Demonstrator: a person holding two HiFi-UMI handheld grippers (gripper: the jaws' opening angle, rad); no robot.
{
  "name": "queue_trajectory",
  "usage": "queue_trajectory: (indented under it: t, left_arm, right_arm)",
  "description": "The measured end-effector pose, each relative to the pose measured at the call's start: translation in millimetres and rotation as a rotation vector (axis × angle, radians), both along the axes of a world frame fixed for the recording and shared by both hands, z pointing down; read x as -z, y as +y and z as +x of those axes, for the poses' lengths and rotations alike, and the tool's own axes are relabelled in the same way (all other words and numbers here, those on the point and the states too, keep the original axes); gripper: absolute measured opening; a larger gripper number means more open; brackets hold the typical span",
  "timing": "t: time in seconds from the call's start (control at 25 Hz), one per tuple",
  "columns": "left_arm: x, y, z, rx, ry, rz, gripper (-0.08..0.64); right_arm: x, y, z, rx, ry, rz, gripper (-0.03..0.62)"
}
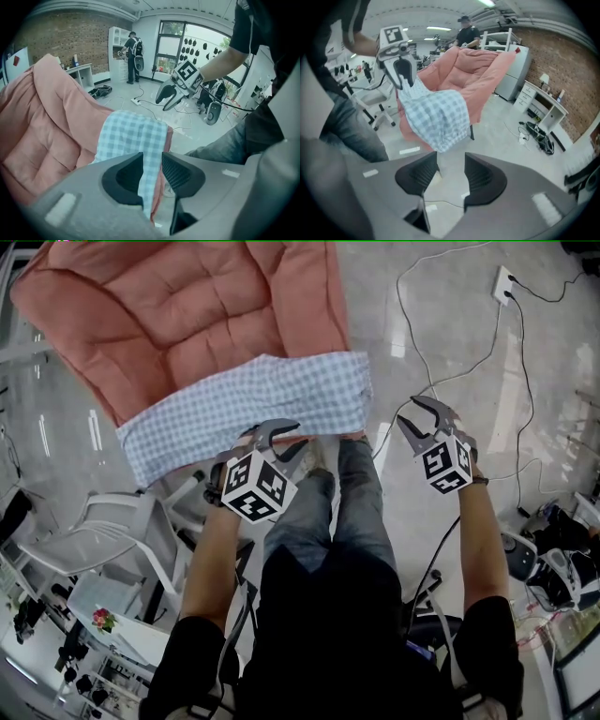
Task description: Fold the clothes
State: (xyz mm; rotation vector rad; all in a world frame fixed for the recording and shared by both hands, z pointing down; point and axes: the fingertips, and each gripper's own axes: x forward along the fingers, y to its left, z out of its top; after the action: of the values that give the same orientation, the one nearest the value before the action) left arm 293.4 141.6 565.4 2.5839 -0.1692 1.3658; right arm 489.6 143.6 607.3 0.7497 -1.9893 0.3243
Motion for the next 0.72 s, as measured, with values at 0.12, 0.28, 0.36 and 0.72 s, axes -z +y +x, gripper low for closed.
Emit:
queue_trajectory:
  t: [0.12,0.28,0.36,0.72]
  left_arm:
    - [2.9,-11.0,7.9,0.034,0.007,0.013,0.132]
    - [5.3,-23.1,22.8,0.055,0.016,0.040,0.132]
    - [4.9,-26.4,31.2,0.059,0.021,0.039,0.132]
    - [-4.4,-30.4,57.5,0.002,-0.010,0.063,0.132]
  right_arm:
    - [11.4,-13.3,-8.9,-0.118,-0.139,-0.029,0.184]
    - [13.4,-19.8,-16.6,-0.256,-0.257,-0.049,0.183]
    - [7.7,-17.4,-15.8,-0.395,-0.358,-0.093,0.175]
    - [-31.9,7.5,-25.0,-1.181,-1.150,-0.519,0.193]
